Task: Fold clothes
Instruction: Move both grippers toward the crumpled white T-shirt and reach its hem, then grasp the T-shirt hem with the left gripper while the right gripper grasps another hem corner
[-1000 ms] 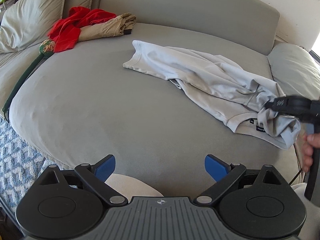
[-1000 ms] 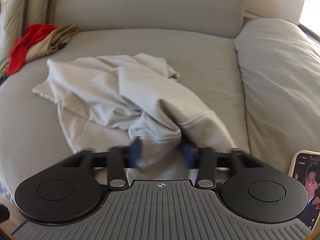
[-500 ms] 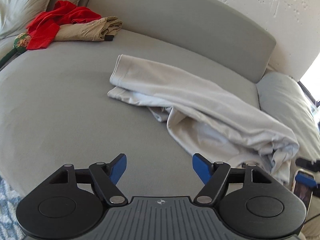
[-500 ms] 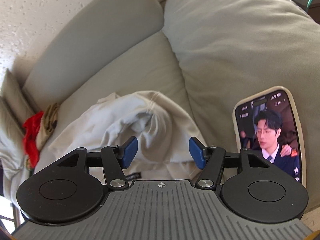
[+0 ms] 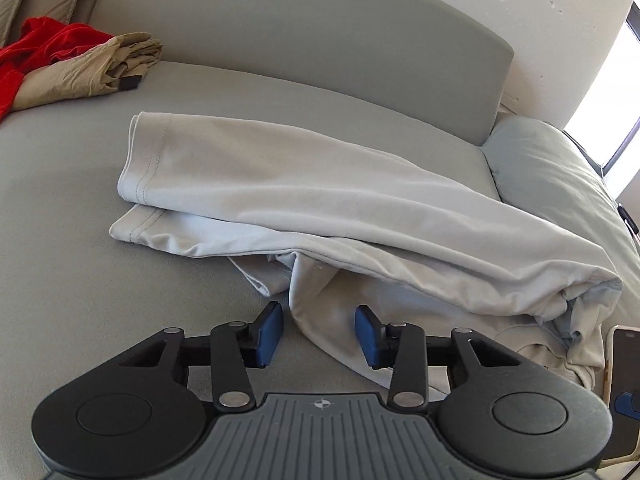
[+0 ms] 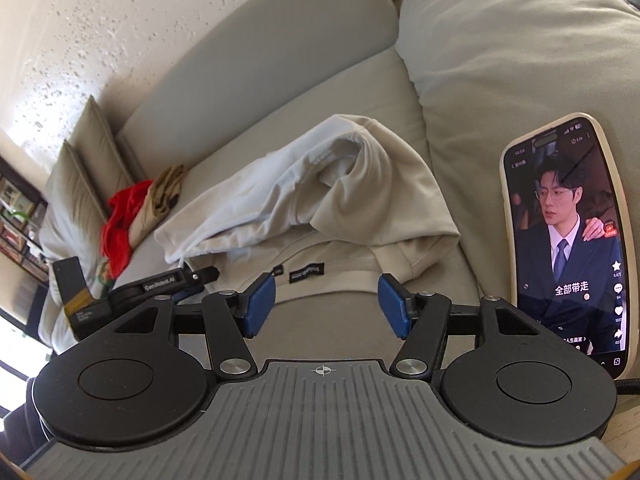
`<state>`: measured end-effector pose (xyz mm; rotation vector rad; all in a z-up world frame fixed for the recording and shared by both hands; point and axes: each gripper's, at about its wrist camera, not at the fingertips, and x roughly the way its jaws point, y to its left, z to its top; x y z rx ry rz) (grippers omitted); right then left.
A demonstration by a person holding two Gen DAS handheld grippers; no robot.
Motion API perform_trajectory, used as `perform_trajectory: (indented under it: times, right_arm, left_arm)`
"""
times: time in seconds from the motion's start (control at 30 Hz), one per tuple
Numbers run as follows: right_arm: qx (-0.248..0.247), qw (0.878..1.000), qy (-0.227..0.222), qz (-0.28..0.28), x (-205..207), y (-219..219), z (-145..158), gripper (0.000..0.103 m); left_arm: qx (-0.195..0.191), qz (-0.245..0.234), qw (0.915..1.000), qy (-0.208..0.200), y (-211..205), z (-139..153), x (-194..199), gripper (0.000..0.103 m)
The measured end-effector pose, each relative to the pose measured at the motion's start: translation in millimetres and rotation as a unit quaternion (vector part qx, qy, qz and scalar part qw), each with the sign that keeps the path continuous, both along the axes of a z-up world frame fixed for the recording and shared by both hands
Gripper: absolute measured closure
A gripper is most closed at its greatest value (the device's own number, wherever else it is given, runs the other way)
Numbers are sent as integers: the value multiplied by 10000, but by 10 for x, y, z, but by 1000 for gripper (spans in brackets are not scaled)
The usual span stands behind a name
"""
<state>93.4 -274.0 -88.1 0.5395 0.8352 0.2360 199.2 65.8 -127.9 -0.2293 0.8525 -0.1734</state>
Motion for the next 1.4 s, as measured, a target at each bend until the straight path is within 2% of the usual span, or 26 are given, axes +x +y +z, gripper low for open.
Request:
perform_trajectory:
  times: [0.23,0.3,0.33,0.37,0.47,0.57,0.7,0.83,0.9,1.0,1.1,1.23,1.3,1.33,1.37,1.4]
  right_arm:
    - [385,9992,52,-8,60,-75,-138,41]
    - [446,9988,122,-143,62,-109,-156,43]
    - [442,9987,159,-213,61,-122,-160,44]
    - [385,9987,191,-265,61,-123,-155,45]
    - [114,9992,182,-335,68,-106,-114,45]
    - [-373,9986,171,-320,145,-77,-64,46]
    - [-1036,9931,508,-225,344,-33,-81,47]
    - [-1368,9882,676,108,495,62,-102,47]
    - [-1271,9905,427,296,496,147,-7,46]
    - [-830,9933,70,802,506,358,132,32]
    - [-1245,9845,-168,1227,628,733,199,23]
    - [-2560,9562,-358,1374,1058,1221,183,20]
    - [-2785,9467,-22,1618,1400,1358,127,30]
    - [-2733,9471,120,1677,1548,1377,111,72]
    - [-2443,9599,142,1367,1686,1283,145,94]
    - [-2062,9742,126,909,1822,1149,197,94]
  left_arm:
    - [191,-344,9992,-24,-78,-53,204,63]
    - [233,-383,9990,23,-83,-51,244,72]
    - [220,-373,9990,70,-69,-41,260,89]
    - [194,-359,9991,121,-53,-30,272,100]
    - [161,-227,9996,92,-16,73,180,101]
    - [70,-165,9995,-242,52,302,-81,101]
    - [-212,171,9978,-603,287,649,-495,101]
    - [-279,554,9962,-606,541,777,-766,101]
    - [-263,589,9968,-477,606,741,-802,101]
    - [-353,643,9965,-411,614,643,-837,101]
    - [-297,636,9960,-549,549,638,-841,101]
    - [-65,528,9966,-623,525,672,-773,101]
    - [21,477,9970,-617,527,688,-706,101]
    - [64,451,9971,-614,528,695,-673,101]
    - [106,432,9972,-606,531,701,-642,101]
    - [143,444,9972,-579,542,697,-624,101]
